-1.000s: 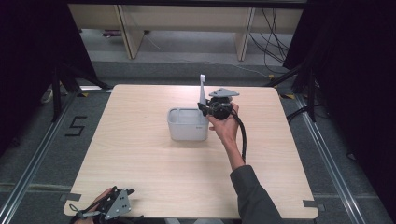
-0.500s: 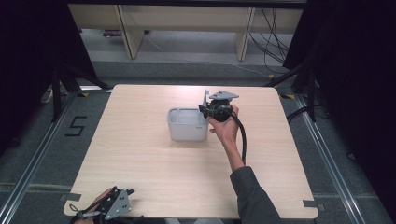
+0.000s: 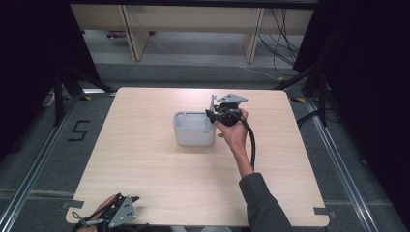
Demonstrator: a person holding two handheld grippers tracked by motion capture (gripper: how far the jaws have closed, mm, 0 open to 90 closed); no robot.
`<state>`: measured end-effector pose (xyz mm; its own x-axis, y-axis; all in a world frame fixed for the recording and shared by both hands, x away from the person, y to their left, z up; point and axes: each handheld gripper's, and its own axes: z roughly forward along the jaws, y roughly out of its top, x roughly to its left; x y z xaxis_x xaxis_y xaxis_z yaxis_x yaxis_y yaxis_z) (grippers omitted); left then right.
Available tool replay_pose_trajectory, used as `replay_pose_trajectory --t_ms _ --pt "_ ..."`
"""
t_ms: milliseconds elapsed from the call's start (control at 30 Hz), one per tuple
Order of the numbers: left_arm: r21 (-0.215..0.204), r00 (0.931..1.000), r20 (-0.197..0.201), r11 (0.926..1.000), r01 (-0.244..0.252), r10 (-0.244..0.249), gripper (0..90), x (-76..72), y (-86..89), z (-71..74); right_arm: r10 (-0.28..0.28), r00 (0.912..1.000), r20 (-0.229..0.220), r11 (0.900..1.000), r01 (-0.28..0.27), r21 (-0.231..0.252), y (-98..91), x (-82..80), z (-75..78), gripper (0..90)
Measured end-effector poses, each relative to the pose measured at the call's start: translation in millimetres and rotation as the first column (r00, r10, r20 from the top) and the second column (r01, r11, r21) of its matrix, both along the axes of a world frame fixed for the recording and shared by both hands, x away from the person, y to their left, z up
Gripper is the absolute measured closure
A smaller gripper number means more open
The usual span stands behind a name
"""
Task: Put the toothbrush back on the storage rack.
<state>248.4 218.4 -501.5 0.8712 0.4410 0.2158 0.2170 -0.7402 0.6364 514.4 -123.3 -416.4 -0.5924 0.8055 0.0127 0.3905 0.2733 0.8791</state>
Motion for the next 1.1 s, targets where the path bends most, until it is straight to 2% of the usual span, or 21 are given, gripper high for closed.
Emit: replay_pose_trajectory --t_ms 67,233,267,300,333,367,400,433,633,667,700,767,800,833,867,900,933,967,1000,1033,1100 --pt "0.005 1.0 0.002 1.0 0.0 0.0 15.4 0.5 0.2 -0.1 -0.01 0.9999 -0.008 0.9994 0.01 0.034 -0.9 -2.8 0.2 44.9" --pt "0.021 1.0 0.003 0.9998 0.007 -0.007 15.4 0.9 0.4 0.3 -0.014 0.9999 -0.009 0.9981 0.014 0.06 -2.1 -9.0 0.8 36.6" --pt "0.005 1.0 0.0 1.0 -0.001 0.001 15.4 0.2 -0.2 -0.4 -0.014 0.9999 -0.009 0.9981 0.014 0.06 -2.1 -9.0 0.8 36.6" --pt "0.02 1.0 0.003 0.9998 0.001 -0.001 15.4 0.8 0.4 0.3 -0.014 0.9999 -0.007 0.9985 0.015 0.052 -3.3 -10.7 1.5 36.3" --pt "0.001 1.0 -0.002 1.0 -0.007 0.007 15.4 -0.2 -0.3 -0.4 -0.009 0.9999 -0.011 0.9978 0.01 0.066 -3.3 -12.0 1.6 36.0" --pt "0.007 1.0 0.004 1.0 0.001 -0.001 15.4 0.5 0.0 0.0 -0.005 1.0 0.001 0.9982 0.005 0.06 -5.0 -14.4 2.9 35.0" --pt "0.024 0.9999 0.01 0.9997 0.008 -0.009 15.4 1.4 0.5 0.6 0.0 0.9999 -0.017 0.9974 0.001 0.072 -5.0 -15.9 3.9 34.5" --pt "0.005 1.0 -0.001 1.0 0.001 -0.001 15.4 0.6 -0.2 -0.4 -0.002 1.0 -0.007 0.9977 0.002 0.068 -5.7 -17.0 4.4 34.2" --pt "0.012 0.9999 0.008 0.9999 -0.01 0.01 15.4 0.1 -0.5 -0.8 0.004 1.0 0.005 0.9969 -0.005 0.078 -8.1 -21.4 8.1 33.9" --pt "0.004 0.9998 -0.016 1.0 0.008 -0.008 15.4 0.9 0.1 -0.2 0.01 0.9999 -0.001 0.997 -0.01 0.077 -8.8 -22.0 8.7 33.7" --pt "-0.001 0.9999 -0.014 1.0 0.007 -0.007 15.4 0.6 -0.1 -0.4 0.015 0.9998 0.011 0.9978 -0.016 0.064 -9.4 -22.1 8.9 33.6" --pt "0.008 0.9994 -0.032 0.9998 0.016 -0.016 15.4 1.1 0.5 0.5 0.008 0.9999 0.008 0.997 -0.009 0.077 -9.7 -25.3 9.0 33.4" --pt "0.008 0.9994 -0.032 0.9998 0.016 -0.016 15.4 1.1 0.5 0.5 0.008 0.9999 0.008 0.997 -0.009 0.077 -9.7 -25.3 9.0 33.4" --pt "0.002 0.9999 -0.013 1.0 0.005 -0.005 15.4 0.7 0.0 -0.6 0.019 0.9997 0.016 0.9974 -0.02 0.07 -11.1 -25.0 9.0 33.3" --pt "0.0 0.9999 -0.014 1.0 0.006 -0.006 15.4 0.7 -0.1 -0.5 0.013 0.9998 0.017 0.998 -0.015 0.061 -11.9 -26.1 9.1 33.2" --pt "0.004 0.9996 -0.025 0.9999 0.013 -0.013 15.4 1.1 0.2 0.1 0.014 0.9999 0.001 0.9969 -0.014 0.078 -11.4 -27.6 8.6 33.1" --pt "0.007 0.9993 -0.033 0.9998 0.016 -0.016 15.4 1.2 0.4 0.6 0.034 0.9992 0.021 0.9968 -0.035 0.072 -12.3 -27.7 7.9 32.9" --pt "0.006 0.9994 -0.03 0.9999 0.014 -0.014 15.4 1.2 0.4 0.3 0.034 0.9992 0.021 0.9968 -0.035 0.072 -12.3 -27.7 7.9 32.9" --pt "0.006 0.9994 -0.03 0.9999 0.015 -0.014 15.4 1.2 0.5 0.4 0.022 0.9998 0.002 0.9956 -0.022 0.091 -11.9 -29.8 7.8 32.7" --pt "-0.001 0.9999 -0.014 1.0 0.005 -0.005 15.4 0.9 0.0 -0.5 0.023 0.9994 0.024 0.9963 -0.025 0.082 -12.5 -30.0 7.3 32.1" --pt "0.0 0.9999 -0.013 1.0 0.003 -0.003 15.4 0.9 0.1 -0.7 0.033 0.9995 0.001 0.9949 -0.033 0.095 -12.8 -32.6 7.2 32.1"
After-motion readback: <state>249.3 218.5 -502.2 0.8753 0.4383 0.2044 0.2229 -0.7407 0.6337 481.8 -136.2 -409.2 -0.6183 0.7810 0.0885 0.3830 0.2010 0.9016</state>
